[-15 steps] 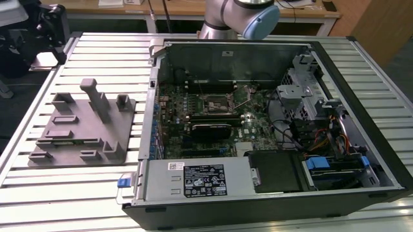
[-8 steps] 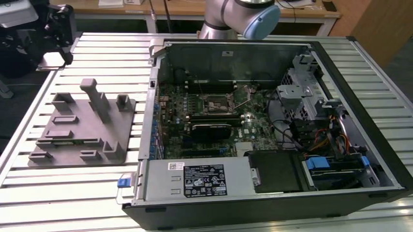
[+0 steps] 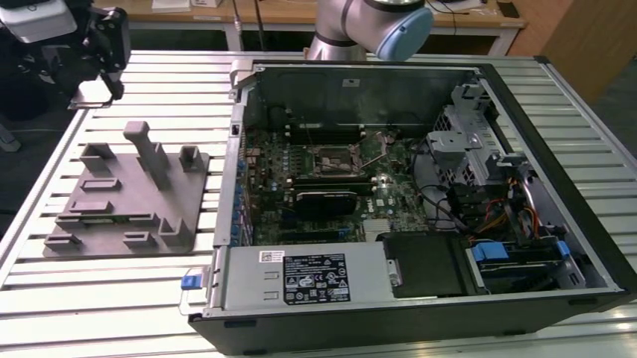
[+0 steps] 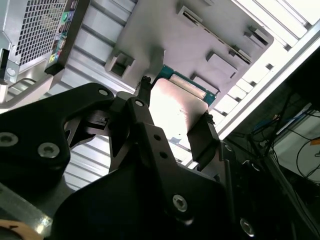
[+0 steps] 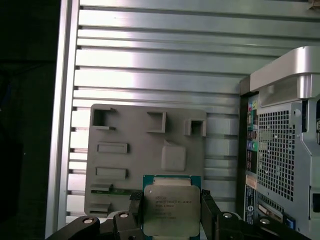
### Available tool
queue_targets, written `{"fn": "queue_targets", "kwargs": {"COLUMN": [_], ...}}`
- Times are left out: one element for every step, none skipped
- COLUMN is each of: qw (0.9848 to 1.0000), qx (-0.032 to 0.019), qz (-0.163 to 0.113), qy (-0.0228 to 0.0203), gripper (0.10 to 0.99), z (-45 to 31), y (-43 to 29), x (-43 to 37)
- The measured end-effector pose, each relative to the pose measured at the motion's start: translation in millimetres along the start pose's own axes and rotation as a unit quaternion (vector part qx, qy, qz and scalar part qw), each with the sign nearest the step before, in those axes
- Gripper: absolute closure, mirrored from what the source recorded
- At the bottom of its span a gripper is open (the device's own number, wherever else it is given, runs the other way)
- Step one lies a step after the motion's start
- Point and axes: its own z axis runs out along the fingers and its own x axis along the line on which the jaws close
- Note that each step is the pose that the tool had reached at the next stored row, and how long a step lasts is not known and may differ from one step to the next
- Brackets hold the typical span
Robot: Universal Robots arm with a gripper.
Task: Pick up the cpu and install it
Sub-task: 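Pick up the cpu and move it towards the insertion slot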
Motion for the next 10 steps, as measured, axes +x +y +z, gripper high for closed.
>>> {"fn": "queue_targets", "kwargs": {"qw": [1.0000, 1.0000, 1.0000, 1.0000, 1.0000, 1.0000, 1.0000, 1.0000, 1.0000, 1.0000], "qx": [0.0000, 0.0000, 0.0000, 0.0000, 0.0000, 0.0000, 0.0000, 0.0000, 0.0000, 0.0000], "qz": [0.000, 0.000, 0.000, 0.000, 0.000, 0.000, 0.000, 0.000, 0.000, 0.000], "qy": [0.0000, 0.0000, 0.0000, 0.0000, 0.0000, 0.0000, 0.0000, 0.0000, 0.0000, 0.0000], "gripper": [0.541, 0.541, 0.541, 0.541, 0.541, 0.541, 0.541, 0.541, 0.541, 0.541], "z": [0.0, 0.0, 0.0, 0.1, 0.0, 0.1, 0.1, 0.1, 0.1, 0.1], "y": [-0.1, -0.1, -0.2, -0.2, -0.3, -0.3, -0.3, -0.4, -0.5, -0.5], "x": [-1.7, -3.3, -4.9, -6.6, -8.2, -9.7, -11.3, -12.8, -14.4, -15.9]}}
